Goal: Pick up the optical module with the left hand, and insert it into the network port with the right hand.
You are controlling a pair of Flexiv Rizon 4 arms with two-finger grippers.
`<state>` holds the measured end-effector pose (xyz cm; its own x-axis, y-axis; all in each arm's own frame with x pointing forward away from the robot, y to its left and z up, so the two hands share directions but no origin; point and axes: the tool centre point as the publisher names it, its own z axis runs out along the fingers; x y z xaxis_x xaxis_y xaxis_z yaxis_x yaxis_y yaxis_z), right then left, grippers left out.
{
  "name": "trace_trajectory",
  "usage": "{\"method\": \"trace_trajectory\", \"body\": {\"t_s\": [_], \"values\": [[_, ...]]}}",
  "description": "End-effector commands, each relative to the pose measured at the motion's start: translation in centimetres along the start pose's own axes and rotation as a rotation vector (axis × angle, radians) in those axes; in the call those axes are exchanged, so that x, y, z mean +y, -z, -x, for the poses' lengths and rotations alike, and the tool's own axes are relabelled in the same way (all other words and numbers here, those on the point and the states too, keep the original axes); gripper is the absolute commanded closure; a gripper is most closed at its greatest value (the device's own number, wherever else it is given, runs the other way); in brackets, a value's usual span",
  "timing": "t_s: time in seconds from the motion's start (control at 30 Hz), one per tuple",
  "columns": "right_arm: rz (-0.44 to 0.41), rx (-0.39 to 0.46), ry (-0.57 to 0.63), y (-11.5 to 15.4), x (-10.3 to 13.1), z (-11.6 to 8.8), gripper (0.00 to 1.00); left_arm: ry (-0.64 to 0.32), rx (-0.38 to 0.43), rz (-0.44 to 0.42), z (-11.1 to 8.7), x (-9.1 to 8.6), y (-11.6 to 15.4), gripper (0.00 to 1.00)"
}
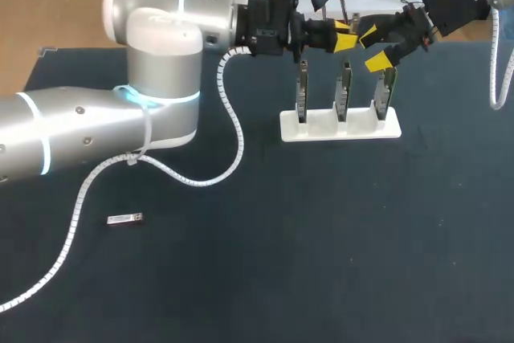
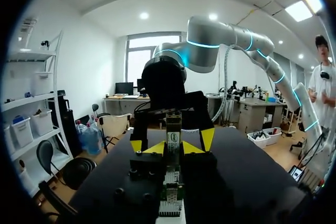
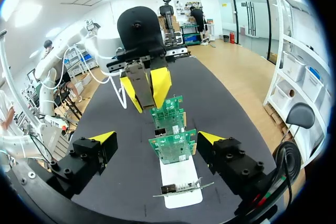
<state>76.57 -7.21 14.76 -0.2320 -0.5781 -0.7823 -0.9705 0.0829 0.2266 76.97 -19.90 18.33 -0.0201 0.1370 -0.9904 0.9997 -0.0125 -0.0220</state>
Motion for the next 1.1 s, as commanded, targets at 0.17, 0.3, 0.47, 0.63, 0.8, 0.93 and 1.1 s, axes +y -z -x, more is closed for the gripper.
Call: {"method": "trace_trajectory", "body": {"t_s": [0.17,0.3,0.47,0.63,0.8,0.93,1.1], "values": [[-0.004,0.000,0.000,0.0,0.1,0.0,0.00,0.016,-0.016,-0.010,-0.7,0.5,-0.6,1.00],[-0.004,0.000,0.000,0.0,0.1,0.0,0.00,0.022,-0.017,0.002,-0.9,0.5,-0.6,1.00],[-0.004,0.000,0.000,0.0,0.1,0.0,0.00,0.036,-0.021,0.018,-1.1,0.5,-0.4,1.00],[-0.004,0.000,0.000,0.0,0.1,0.0,0.00,0.033,-0.013,0.026,-1.4,0.1,-0.4,1.00],[-0.004,0.000,0.000,0.0,0.1,0.0,0.00,0.023,-0.003,0.051,-1.5,0.0,-0.3,1.00],[-0.004,0.000,0.000,0.0,0.1,0.0,0.00,0.027,-0.003,0.059,-1.6,0.0,-0.2,1.00],[-0.004,0.000,0.000,0.0,0.1,0.0,0.00,0.039,-0.005,0.070,-1.7,0.1,0.0,1.00]]}}
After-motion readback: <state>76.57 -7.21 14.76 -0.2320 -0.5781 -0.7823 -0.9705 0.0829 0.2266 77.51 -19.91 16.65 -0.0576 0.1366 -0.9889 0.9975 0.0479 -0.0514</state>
